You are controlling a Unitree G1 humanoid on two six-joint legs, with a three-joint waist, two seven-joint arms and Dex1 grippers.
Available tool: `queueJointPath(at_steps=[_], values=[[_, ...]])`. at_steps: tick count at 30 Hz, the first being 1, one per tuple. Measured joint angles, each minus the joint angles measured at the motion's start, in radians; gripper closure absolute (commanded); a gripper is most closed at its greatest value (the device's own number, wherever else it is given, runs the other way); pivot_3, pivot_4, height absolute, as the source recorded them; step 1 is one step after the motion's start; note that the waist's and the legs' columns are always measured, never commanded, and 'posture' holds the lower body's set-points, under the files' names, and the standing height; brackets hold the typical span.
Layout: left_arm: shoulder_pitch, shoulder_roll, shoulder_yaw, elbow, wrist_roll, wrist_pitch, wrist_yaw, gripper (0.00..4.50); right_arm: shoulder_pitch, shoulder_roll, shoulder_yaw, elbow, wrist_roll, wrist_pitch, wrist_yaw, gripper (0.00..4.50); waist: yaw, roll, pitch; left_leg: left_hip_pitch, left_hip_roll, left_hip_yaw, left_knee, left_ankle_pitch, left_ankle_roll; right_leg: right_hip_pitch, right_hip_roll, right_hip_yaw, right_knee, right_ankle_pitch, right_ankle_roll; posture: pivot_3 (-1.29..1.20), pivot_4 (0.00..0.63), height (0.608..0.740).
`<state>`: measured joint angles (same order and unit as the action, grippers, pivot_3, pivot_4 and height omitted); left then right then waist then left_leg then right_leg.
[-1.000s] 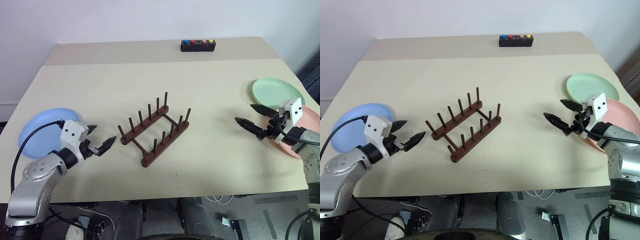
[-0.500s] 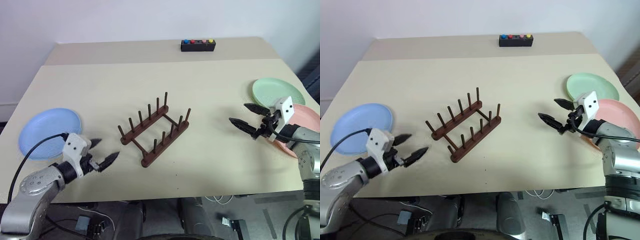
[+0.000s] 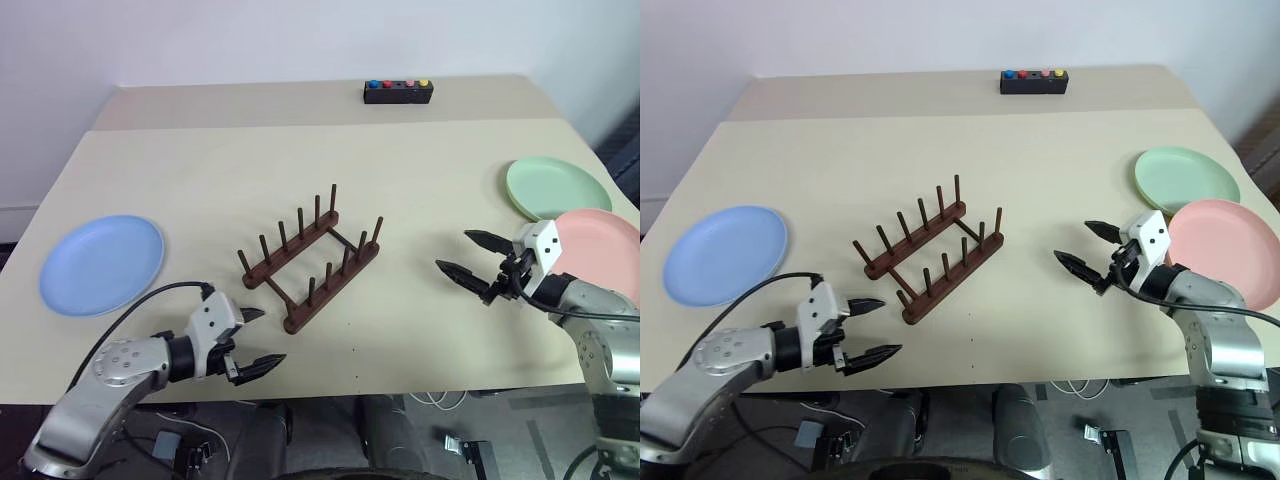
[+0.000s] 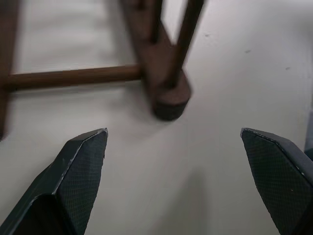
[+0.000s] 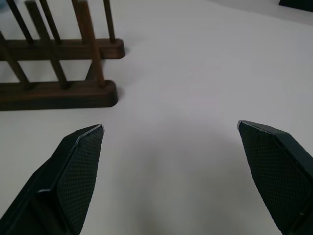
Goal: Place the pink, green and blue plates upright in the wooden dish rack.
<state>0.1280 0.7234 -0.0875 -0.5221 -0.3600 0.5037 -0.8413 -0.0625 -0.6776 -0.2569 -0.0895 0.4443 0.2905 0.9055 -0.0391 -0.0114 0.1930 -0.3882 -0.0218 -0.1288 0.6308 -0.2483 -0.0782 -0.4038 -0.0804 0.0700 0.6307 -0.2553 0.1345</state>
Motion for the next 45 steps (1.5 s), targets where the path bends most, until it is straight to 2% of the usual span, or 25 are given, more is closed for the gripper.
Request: queueJointPath(at_steps=[3,4,5,6,11,16,22,27,32,36,45], values=[[-0.060,-0.052,-0.070,0.035,0.050,-0.023,0.022,0.00,0.057,0.000,0.000,-0.080,0.020,0.031,-0.006,0.03,0.008,0.002,-0.001,0.000,0.000,0.000,0.001,0.000,0.000,0.001,0.000,0.000,0.000,0.000,0.000,0.00,0.150,0.740],[-0.072,-0.068,-0.088,0.050,0.066,-0.033,0.032,0.59,0.073,0.000,-0.002,-0.105,0.026,0.036,-0.013,0.00,0.011,0.002,-0.001,0.001,0.000,0.000,0.002,0.000,0.000,0.002,0.000,0.000,0.000,0.000,0.000,0.00,0.150,0.740],[-0.083,-0.083,-0.099,0.063,0.080,-0.042,0.044,0.84,0.085,0.000,-0.004,-0.123,0.033,0.040,-0.019,0.00,0.015,0.002,-0.002,0.002,0.000,0.000,0.002,0.000,0.000,0.003,0.000,0.000,0.000,0.000,0.000,0.00,0.150,0.740],[-0.094,-0.096,-0.107,0.081,0.095,-0.056,0.052,1.41,0.096,0.000,-0.008,-0.137,0.039,0.046,-0.026,0.00,0.020,0.002,-0.002,0.004,0.000,0.000,0.002,0.000,0.000,0.005,0.000,0.000,-0.001,0.000,-0.001,0.00,0.150,0.740],[-0.106,-0.140,-0.103,0.136,0.118,-0.105,0.083,3.70,0.146,0.000,-0.024,-0.191,0.053,0.054,-0.050,0.00,0.028,0.002,-0.002,0.009,0.000,0.000,0.001,0.000,0.000,0.011,-0.001,0.000,-0.003,-0.002,-0.001,0.00,0.150,0.740],[-0.118,-0.139,-0.114,0.169,0.148,-0.149,0.080,3.74,0.147,0.005,-0.022,-0.191,0.054,0.057,-0.062,0.00,0.029,0.004,-0.003,0.013,0.000,0.000,0.000,0.000,0.000,0.014,-0.001,0.000,-0.003,-0.003,0.000,0.00,0.150,0.740],[-0.230,-0.142,-0.149,0.282,0.158,-0.208,0.021,3.74,0.102,0.012,0.010,-0.184,0.060,0.058,-0.058,0.00,0.031,0.004,-0.003,0.013,0.000,0.001,0.001,0.000,0.000,0.015,-0.001,0.000,-0.002,-0.004,0.001,0.00,0.150,0.740],[-0.440,-0.175,-0.209,0.496,0.185,-0.283,-0.098,3.74,0.093,0.024,0.022,-0.141,0.048,0.036,-0.054,0.00,0.036,0.004,-0.003,0.012,-0.001,0.001,0.001,0.000,0.000,0.014,-0.001,0.000,-0.002,-0.003,-0.001,0.00,0.150,0.740],[-0.660,-0.262,-0.254,0.778,0.214,-0.375,-0.224,3.74,0.154,0.024,0.001,-0.132,0.037,0.013,-0.060,0.00,0.027,0.003,-0.003,0.011,-0.001,0.001,0.000,0.000,0.001,0.013,-0.001,0.000,-0.002,-0.003,0.001,0.00,0.150,0.740],[-0.782,-0.328,-0.277,0.974,0.246,-0.486,-0.305,3.74,0.225,0.025,-0.048,-0.149,0.042,0.007,-0.070,0.00,0.024,0.002,-0.002,0.010,-0.001,0.001,-0.001,-0.001,0.002,0.012,-0.001,0.000,-0.002,-0.002,0.005,0.00,0.150,0.740],[-0.937,-0.423,-0.280,1.266,0.295,-0.653,-0.385,3.74,0.323,0.031,-0.087,-0.243,0.056,0.007,-0.089,0.00,0.028,0.001,-0.002,0.009,-0.001,0.001,0.001,-0.001,0.002,0.012,-0.001,0.000,-0.003,-0.002,0.006,0.00,0.150,0.740]])
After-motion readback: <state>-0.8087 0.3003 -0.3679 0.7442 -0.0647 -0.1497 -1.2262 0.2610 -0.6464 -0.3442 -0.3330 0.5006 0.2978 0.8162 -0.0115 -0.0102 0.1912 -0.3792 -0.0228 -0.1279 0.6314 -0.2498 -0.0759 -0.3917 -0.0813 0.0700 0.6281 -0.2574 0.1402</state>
